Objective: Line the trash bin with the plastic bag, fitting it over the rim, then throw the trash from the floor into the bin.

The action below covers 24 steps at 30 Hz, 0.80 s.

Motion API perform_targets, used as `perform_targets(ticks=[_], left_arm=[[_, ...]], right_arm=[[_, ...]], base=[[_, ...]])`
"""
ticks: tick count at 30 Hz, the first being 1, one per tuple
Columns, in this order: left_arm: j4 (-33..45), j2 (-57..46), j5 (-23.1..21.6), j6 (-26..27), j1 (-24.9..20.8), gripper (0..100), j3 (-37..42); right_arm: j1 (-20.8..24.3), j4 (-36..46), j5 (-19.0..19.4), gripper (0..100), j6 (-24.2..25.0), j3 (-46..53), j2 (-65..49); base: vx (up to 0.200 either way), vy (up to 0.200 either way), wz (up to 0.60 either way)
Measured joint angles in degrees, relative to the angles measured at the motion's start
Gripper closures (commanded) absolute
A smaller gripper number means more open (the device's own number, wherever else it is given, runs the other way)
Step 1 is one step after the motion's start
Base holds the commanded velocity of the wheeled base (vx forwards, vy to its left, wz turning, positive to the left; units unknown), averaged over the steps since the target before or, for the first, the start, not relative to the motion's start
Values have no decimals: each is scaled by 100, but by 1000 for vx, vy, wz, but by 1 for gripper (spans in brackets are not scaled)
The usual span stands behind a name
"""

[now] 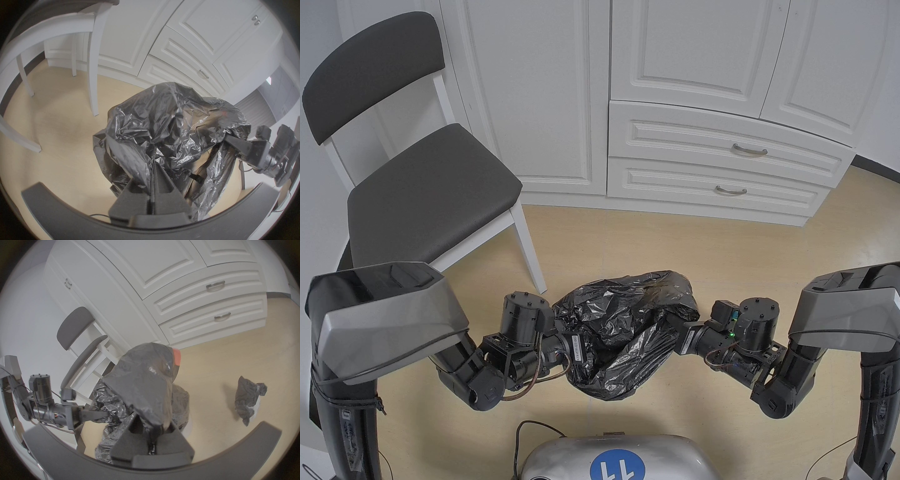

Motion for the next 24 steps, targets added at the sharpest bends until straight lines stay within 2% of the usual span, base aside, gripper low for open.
perform_targets(ticks=[6, 10, 14, 24], left_arm=[[117, -312, 68, 324, 9, 100, 238], [130, -439, 286, 411, 15, 100, 434], [93, -474, 544, 439, 50, 100, 540], [126, -603, 641, 425, 174, 100, 613]], right_arm=[[-60, 1100, -33, 100, -93, -46, -289], [-73, 1691, -218, 100, -115, -134, -581], [-71, 1875, -328, 100, -140, -189, -839], [-68, 1952, -346, 100, -252, -173, -1001]], base=[[0, 0, 0], [0, 0, 0], [0, 0, 0], [0, 0, 0]])
